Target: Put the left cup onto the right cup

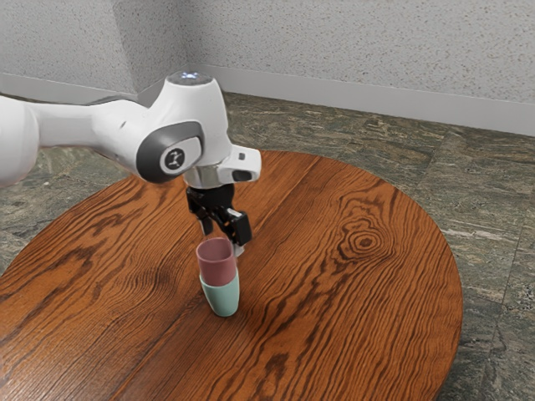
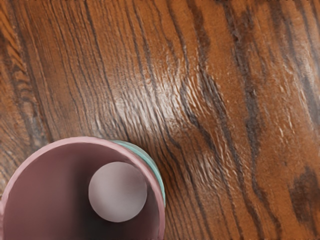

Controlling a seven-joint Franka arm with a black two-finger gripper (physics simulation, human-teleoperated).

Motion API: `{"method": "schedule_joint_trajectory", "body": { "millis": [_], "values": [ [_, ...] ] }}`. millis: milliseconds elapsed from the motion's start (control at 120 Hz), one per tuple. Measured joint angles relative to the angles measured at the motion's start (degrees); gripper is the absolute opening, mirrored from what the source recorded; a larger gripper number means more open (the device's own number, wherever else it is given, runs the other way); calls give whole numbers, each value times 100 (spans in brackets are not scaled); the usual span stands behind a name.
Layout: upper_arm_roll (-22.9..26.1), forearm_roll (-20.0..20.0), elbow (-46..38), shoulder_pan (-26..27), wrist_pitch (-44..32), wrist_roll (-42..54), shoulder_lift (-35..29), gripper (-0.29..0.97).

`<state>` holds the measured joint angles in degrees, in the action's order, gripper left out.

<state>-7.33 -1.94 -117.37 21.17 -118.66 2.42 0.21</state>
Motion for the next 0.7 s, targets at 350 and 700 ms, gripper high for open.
{"method": "schedule_joint_trajectory", "body": {
  "millis": [350, 700],
  "values": [
    [-43, 1, 247, 20, 358, 51, -118, 68],
    [-319, 52, 848, 161, 720, 85, -31, 68]
  ]
}}
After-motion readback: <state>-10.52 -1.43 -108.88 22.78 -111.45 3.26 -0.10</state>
